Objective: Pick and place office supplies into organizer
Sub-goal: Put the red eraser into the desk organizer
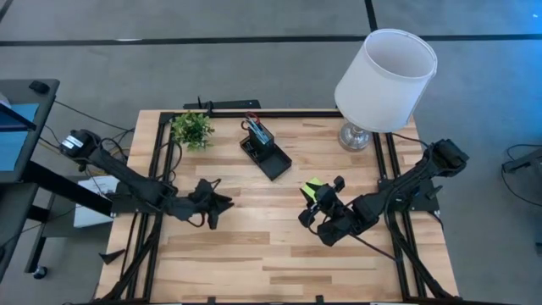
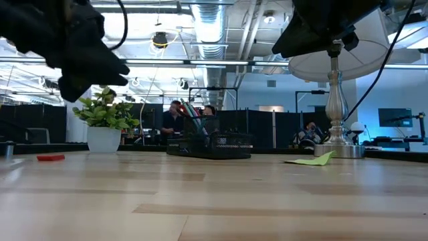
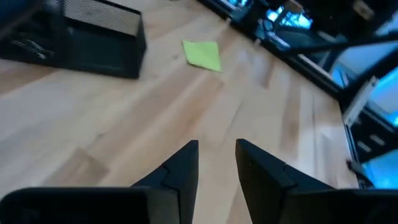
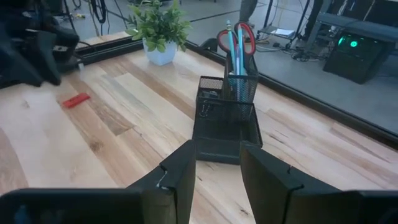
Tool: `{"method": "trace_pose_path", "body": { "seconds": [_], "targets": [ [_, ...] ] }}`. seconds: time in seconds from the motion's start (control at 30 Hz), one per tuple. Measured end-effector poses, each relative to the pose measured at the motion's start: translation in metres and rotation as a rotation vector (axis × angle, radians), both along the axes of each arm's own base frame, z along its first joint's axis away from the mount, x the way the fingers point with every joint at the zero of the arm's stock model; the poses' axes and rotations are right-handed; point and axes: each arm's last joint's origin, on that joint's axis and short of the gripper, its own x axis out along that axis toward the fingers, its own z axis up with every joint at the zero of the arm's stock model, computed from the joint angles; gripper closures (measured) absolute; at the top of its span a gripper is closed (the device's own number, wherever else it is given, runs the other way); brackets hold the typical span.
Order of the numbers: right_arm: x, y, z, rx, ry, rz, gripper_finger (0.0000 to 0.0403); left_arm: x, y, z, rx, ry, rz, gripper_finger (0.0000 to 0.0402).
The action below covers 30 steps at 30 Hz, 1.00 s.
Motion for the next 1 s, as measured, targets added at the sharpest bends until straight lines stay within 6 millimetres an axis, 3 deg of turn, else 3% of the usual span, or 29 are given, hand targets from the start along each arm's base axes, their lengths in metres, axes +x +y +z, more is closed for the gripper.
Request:
{"method": "trace_pose_path", "body": {
  "seconds": [0.13, 0.33, 0.53, 0.83, 1.0],
  "targets": [
    [0.000, 0.000, 0.000, 0.000, 0.000, 0.002, 0.0283, -0.006, -0.012, -0.008, -0.010, 0.061, -0.020, 0.0305],
    [-0.001, 0.002, 0.000, 0.006, 0.003, 0.011, 0.0283, -0.028, -0.024, -0.036, -0.162, 0.214, 0.122, 0.0330],
    [-0.001, 0.004, 0.000, 0.011, -0.002, 0.020, 0.0283, -0.040, -0.034, -0.050, -0.172, 0.222, 0.188, 0.0366],
    [-0.001, 0.004, 0.000, 0.011, -0.002, 0.020, 0.0283, -0.058, -0.021, -0.074, -0.169, 0.441, 0.376, 0.0400],
    [-0.001, 0.004, 0.000, 0.011, -0.002, 0.020, 0.0283, -0.058, -0.020, -0.078, -0.141, 0.445, 0.404, 0.0401]
  ]
}}
